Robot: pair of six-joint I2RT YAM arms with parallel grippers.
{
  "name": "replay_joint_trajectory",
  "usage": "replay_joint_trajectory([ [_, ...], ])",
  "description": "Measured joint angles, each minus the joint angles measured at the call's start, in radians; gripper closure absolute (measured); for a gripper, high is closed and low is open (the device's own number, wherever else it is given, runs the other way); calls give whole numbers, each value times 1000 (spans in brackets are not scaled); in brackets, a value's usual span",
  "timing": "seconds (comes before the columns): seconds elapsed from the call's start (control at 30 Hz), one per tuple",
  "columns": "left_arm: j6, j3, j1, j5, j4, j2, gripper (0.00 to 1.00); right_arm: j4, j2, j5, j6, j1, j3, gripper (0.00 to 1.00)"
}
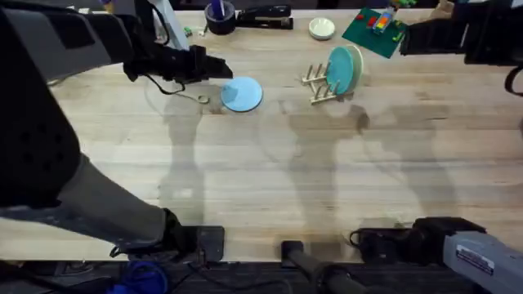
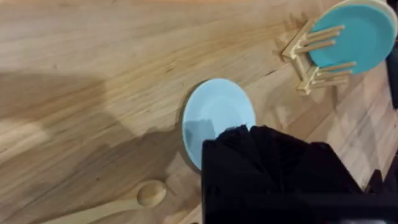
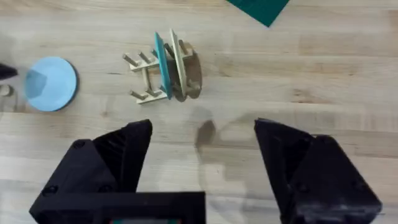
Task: Pick up the plates from the table one by one and place each into a slot on the dish rack.
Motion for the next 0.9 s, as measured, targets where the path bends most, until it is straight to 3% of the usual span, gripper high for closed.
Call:
replay_joint_trajectory([
  [0.4,0,0,0,-10,0,76,959,0,0,0,0,0,0,9],
  [0.9,16,0,0,-56,-2,81,959,0,0,0,0,0,0,9],
])
